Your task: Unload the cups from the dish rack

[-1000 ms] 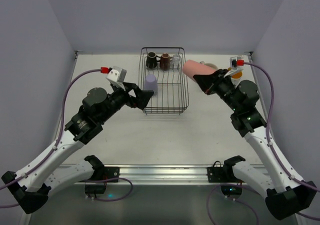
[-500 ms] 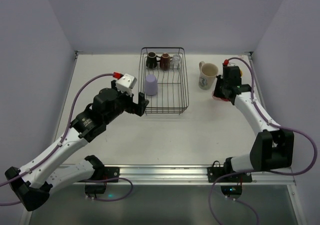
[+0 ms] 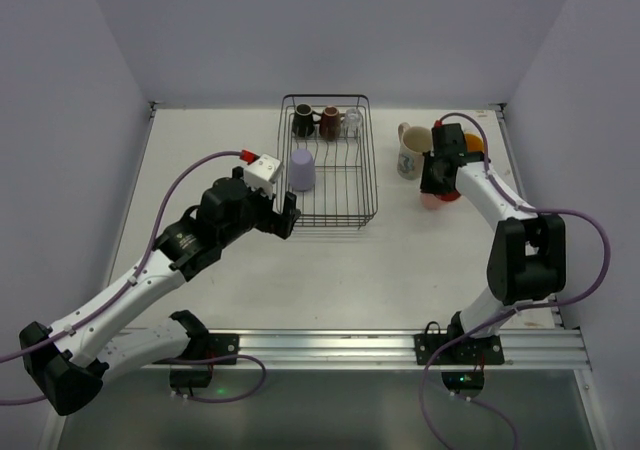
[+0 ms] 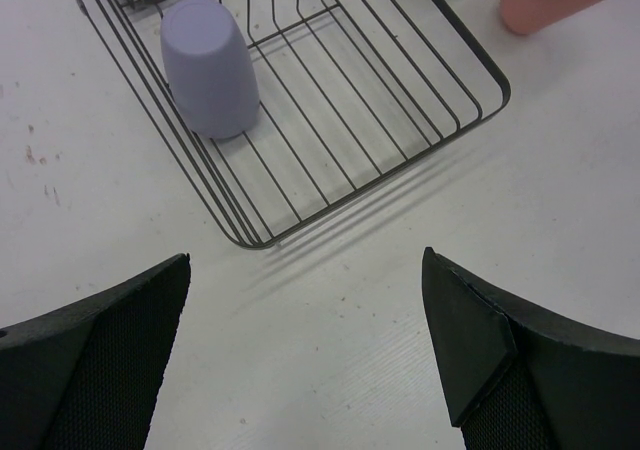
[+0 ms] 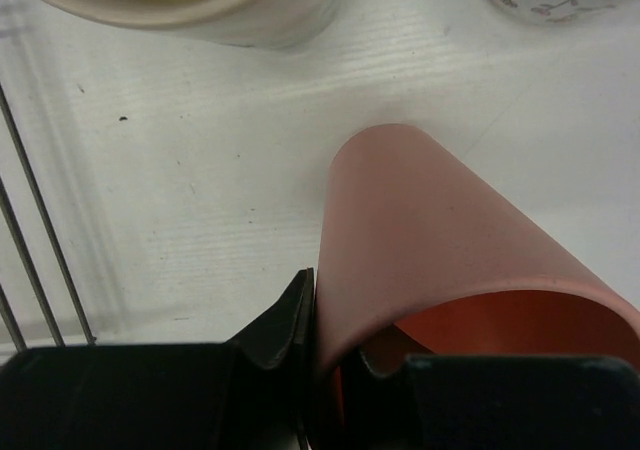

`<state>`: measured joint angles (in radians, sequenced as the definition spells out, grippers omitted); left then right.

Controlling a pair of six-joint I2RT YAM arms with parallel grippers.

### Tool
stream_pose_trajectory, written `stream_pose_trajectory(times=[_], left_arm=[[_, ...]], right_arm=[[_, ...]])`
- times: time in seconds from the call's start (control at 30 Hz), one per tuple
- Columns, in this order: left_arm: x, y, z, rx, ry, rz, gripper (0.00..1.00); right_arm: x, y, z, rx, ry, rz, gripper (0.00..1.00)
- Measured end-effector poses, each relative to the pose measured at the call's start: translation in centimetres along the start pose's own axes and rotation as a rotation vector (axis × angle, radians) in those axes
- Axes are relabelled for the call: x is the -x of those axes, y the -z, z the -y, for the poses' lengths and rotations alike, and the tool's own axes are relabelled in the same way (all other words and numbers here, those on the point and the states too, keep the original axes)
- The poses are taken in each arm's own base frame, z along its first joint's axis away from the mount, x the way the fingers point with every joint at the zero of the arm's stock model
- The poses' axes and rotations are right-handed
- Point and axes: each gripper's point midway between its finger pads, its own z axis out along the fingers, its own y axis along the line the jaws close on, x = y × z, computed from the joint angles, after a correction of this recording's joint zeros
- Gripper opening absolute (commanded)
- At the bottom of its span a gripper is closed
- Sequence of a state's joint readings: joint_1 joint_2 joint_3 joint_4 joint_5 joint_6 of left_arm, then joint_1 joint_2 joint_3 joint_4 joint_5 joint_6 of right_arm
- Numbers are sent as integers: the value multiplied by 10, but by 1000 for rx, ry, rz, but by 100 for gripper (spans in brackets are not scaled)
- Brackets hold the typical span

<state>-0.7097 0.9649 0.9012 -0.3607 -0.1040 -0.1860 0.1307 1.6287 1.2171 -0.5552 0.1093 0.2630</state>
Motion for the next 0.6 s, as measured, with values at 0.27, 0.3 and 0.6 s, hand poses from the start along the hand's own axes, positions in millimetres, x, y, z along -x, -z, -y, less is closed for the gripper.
stream_pose_trajectory(times=[0.27,0.3,0.6], left_arm=[[0,-1,0,1,-6,-2,100],[0,-1,-1,2,-7,-2,100],[-2,-3,-2,11,-8,-9,100]], right_arm=[[-3,-2,1,-10,12,-33,37],[0,-1,1,-9,14,-26,42],[17,18,-4,9,18,39,53]])
